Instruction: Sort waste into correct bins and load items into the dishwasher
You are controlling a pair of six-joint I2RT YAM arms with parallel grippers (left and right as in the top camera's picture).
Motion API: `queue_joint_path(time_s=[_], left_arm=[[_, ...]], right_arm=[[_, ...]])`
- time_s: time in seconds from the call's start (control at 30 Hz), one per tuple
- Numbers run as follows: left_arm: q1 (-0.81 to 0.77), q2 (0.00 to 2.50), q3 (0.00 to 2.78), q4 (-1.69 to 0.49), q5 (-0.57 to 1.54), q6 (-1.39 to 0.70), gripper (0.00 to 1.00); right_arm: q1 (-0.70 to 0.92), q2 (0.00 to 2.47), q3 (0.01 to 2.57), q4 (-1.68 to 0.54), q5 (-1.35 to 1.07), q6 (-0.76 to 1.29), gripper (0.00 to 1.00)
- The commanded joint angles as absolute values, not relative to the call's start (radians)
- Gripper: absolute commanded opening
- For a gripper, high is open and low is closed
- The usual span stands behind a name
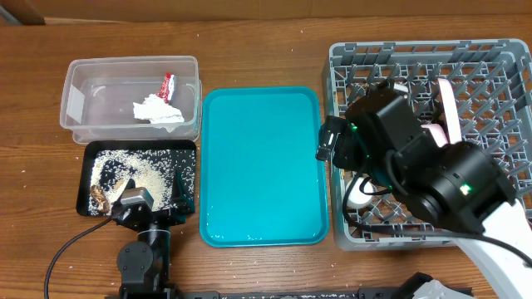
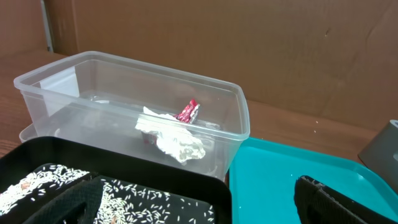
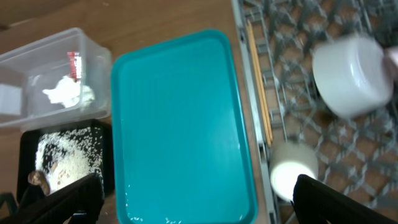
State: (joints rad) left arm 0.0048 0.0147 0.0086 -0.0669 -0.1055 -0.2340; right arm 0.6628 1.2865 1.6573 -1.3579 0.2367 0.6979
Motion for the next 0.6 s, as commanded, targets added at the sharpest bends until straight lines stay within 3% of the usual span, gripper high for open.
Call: queue_joint_path(time_s=[0.0, 0.23, 0.37, 0.57], left_arm=[[0.013, 0.004, 0.005, -0.066, -0.101, -0.244, 1.00], [0.013, 0.004, 0.005, -0.066, -0.101, -0.244, 1.00], [0.013, 0.004, 0.005, -0.066, -0.101, -0.244, 1.00], [0.013, 0.004, 0.005, -0.066, -0.101, -0.244, 1.00]], right_arm=[[0.665, 1.168, 1.671, -1.330, 0.279, 0.495, 1.00], [0.543, 0.979, 1.629, -1.179, 0.346, 0.365, 1.00], [0.344, 0.875, 1.551, -1.071, 0.201, 0.338, 1.00], [0.165, 0.733, 1.356, -0.951, -0.042, 0.124, 1.00]])
